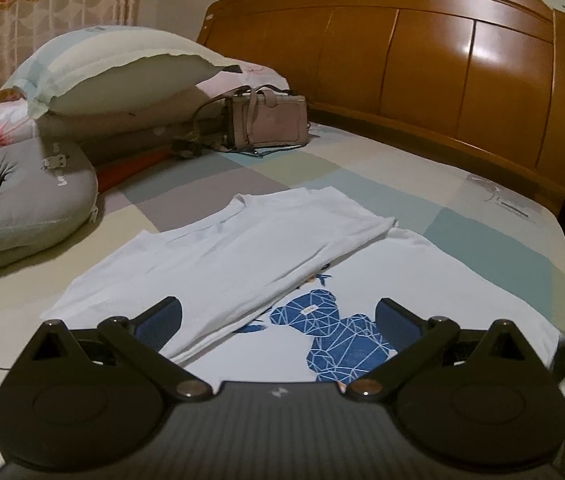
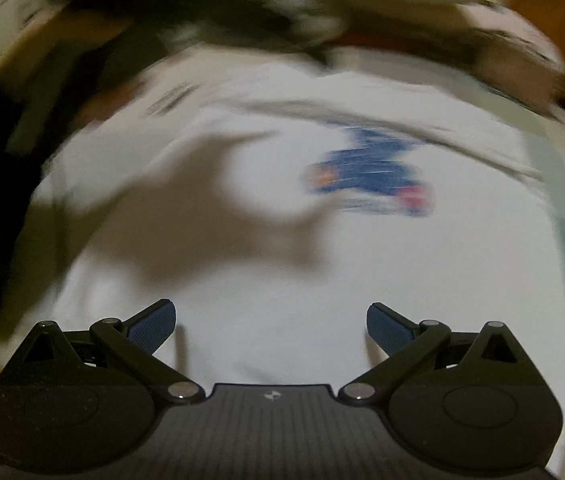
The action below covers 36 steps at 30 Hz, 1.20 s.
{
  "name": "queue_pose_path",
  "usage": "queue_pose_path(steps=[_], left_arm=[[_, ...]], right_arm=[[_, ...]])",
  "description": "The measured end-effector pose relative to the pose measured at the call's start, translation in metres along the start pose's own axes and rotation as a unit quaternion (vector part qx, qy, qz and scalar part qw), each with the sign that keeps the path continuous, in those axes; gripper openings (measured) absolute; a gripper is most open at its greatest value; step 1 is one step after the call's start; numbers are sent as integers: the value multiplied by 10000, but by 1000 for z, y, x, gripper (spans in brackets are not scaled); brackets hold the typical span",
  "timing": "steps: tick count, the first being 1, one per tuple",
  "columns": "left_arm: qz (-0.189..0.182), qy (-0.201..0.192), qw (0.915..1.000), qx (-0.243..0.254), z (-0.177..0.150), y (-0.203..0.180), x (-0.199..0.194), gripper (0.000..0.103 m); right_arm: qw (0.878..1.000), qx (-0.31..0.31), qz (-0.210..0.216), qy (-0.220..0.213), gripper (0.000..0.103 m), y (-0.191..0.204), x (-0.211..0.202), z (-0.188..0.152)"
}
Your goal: Fold clothes
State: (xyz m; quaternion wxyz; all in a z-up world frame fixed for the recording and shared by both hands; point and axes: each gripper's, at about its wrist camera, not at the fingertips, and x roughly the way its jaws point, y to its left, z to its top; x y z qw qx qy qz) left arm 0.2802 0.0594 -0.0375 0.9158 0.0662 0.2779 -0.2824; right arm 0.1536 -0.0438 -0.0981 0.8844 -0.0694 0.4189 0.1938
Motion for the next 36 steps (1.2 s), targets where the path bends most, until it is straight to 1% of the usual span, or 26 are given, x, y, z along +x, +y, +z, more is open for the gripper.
queue_pose_path(steps=[2,4,6,8,11,13,15,18,22,25,28,30,32,34,36], left_arm=[[-38,-5,10000,25,0,-3,0,102],[-72,-7,10000,50,0,-5,0,102],[-60,22,9999,86,0,-8,1,102],[-32,35,9999,123,0,-9,1,102],[-15,26,9999,136,1,-10,0,102],[-120,6,9999,118,0,-10,-1,102],[-318,34,9995,86,0,-10,0,102],[-559,95,9984,62,-1,-12,3,102],[-467,209,9986,169,-2,-16,5,102],[-574,301,9978,101,-3,-14,8,102],[-704,423,9966,34,-4,-12,13,102],[-668,515,9964,72,-6,-14,17,102],[-651,596,9961,96,-9,-14,21,102],[-603,700,9957,91,-10,-14,25,102],[-588,756,9954,84,-12,-14,28,102]], right_arm=[[9990,337,-250,-123,103,-27,-9,0],[9970,629,-438,-134,103,-52,-10,-5],[9924,1124,-495,22,103,-80,-4,-15],[9842,1654,-597,211,103,-103,5,-28],[9779,1820,-1020,119,103,-116,-2,-36],[9775,1834,-1045,-6,103,-118,-5,-32],[9776,1835,-1021,-140,103,-119,-8,-27],[9820,1592,-990,-242,103,-119,1,-10],[9889,1223,-799,-275,103,-126,22,18],[9928,849,-752,-379,103,-133,36,46],[9942,812,-571,-411,103,-150,59,75],[9935,974,-516,-285,103,-163,83,89],[9943,936,-467,-188,103,-169,106,98],[9950,794,-585,-132,103,-172,121,101],[9949,695,-717,-154,103,-176,126,100]])
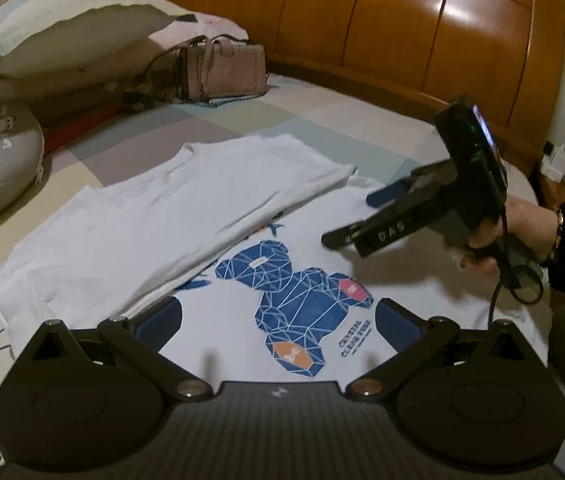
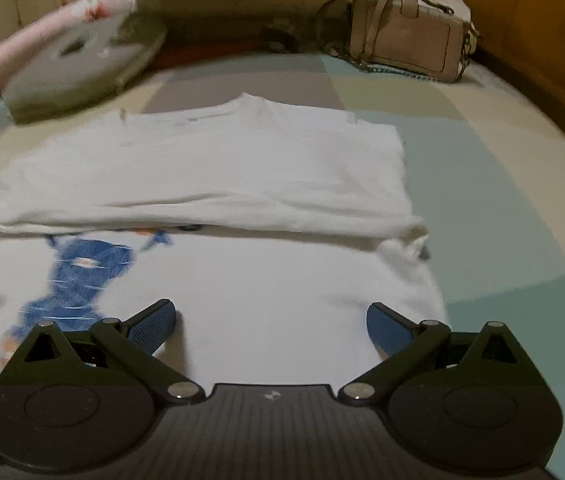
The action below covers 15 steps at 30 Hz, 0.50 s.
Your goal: Fold clothes
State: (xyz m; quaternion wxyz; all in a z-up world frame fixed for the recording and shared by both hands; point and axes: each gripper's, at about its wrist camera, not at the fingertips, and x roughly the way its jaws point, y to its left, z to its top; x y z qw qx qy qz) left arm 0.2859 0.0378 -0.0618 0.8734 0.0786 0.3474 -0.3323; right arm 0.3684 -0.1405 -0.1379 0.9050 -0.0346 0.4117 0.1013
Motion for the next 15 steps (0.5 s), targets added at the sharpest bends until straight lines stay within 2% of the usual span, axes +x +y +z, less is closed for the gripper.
queue_pose_path(steps=[3,5,12,15], left_arm=[[-91,46,9999,-9,-1,-2,1,102],[-137,58,9999,21,-2,-4,1,102],[55,69,9996,285,-1,-18,-6,102],[142,76,9990,427,-1,-25,-8,102]], right_arm=[[9987,284,-418,34,103,-11,-5,0],[9974,550,-465,31,103,-15,-17,-3],[9994,250,238,-45,103,30,-85,-45],[9995,69,299,108,103,50,-98,-67]])
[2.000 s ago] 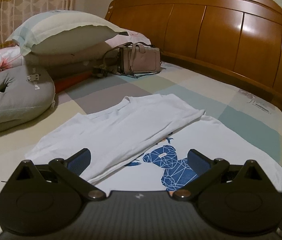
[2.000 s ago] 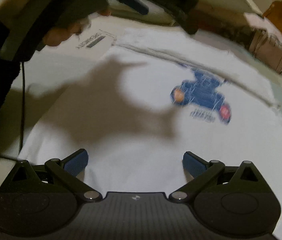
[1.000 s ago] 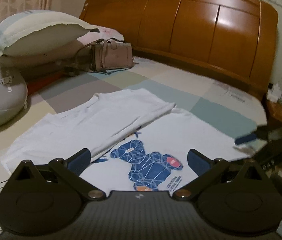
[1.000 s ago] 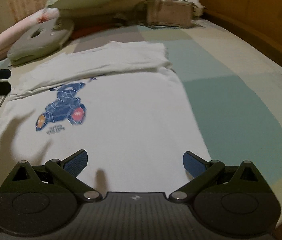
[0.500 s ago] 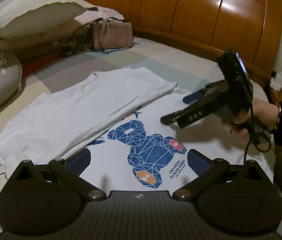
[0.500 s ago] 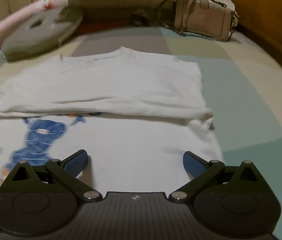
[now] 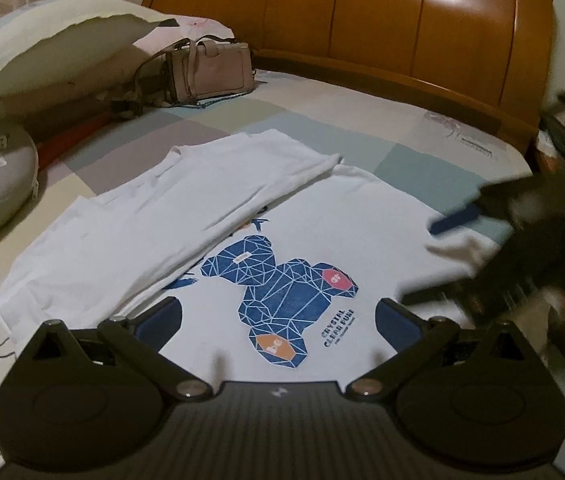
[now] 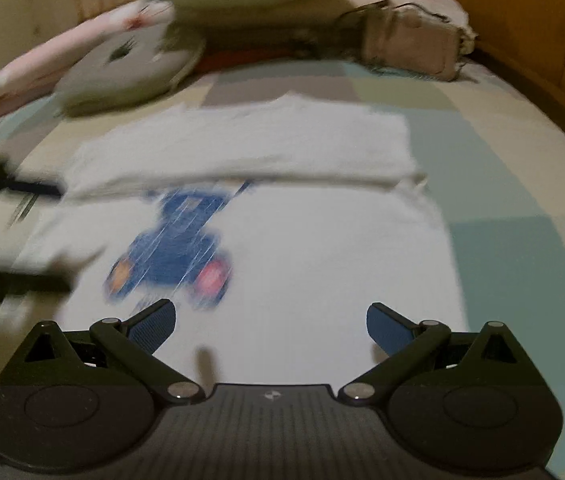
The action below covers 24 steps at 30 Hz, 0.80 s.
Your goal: Fold clothes
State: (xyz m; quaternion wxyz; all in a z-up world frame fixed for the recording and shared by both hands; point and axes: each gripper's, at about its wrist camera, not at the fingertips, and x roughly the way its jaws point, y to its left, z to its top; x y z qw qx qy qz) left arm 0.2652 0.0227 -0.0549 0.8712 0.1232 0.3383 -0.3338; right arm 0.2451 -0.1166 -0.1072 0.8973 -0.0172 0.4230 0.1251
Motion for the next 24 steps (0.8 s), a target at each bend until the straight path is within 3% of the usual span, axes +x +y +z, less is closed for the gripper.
queue_pose_path(steps=[5,9,16,21,24], left_arm=[[-76,-15,9998,195,0,-10,-2,102],[-100,-18,9996,250,0,-13,-2,102],[19,13,9997,223,0,-15,5,102],[381,-181,9990,-113,8,-18,-4,102],[354,-92,9988,-326,7,-21,-17,102]], right_arm=[[9986,29,-327,426,103,8,-9,-44],[9974,224,-550,420,103,6,-35,-70],[9969,384,-681,-2,103,5,-72,-79],[9982,245,-458,-299,103,3,-87,-73],[9982,130,-268,-518,103,2,-85,-63]])
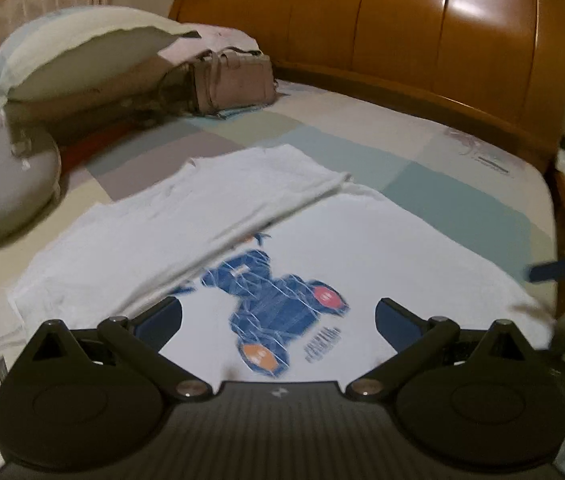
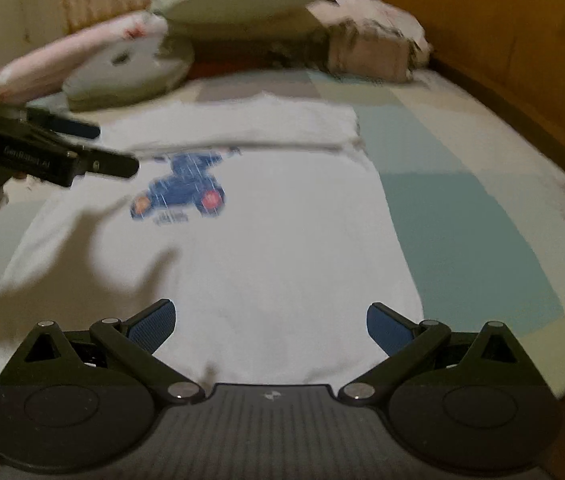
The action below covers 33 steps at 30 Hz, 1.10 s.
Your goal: Fold clothes
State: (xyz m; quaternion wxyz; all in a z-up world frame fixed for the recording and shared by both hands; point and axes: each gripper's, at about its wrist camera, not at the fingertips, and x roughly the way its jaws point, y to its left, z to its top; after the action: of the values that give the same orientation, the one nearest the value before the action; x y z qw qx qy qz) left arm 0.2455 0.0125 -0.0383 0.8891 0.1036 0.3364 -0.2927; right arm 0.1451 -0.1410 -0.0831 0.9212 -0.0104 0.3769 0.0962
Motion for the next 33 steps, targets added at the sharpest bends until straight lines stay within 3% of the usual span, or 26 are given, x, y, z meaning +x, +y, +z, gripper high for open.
queue_pose_path(steps=[3,11,22,26,33], left_arm=[[184,95,9998,19,-5,-6,-14,102],[540,359,9963,-556,-17,-14,-28,102],[921,374,9889,-1105,-27,-34,-40,102],[801,326,9879,-1286,-37,-41,-37,102],[855,168,9843,-1537,-58,-52,-37,102]], right_arm=[[9996,110,251,0,103,-2,16,5],[9993,77,167,321,103,-5,59,-6],[9994,-202,197,216,103,-6,54,-22],[9991,-274,245,208,103,-7,48,-25],[9973,-246,696,13,103,-15,30,-19]])
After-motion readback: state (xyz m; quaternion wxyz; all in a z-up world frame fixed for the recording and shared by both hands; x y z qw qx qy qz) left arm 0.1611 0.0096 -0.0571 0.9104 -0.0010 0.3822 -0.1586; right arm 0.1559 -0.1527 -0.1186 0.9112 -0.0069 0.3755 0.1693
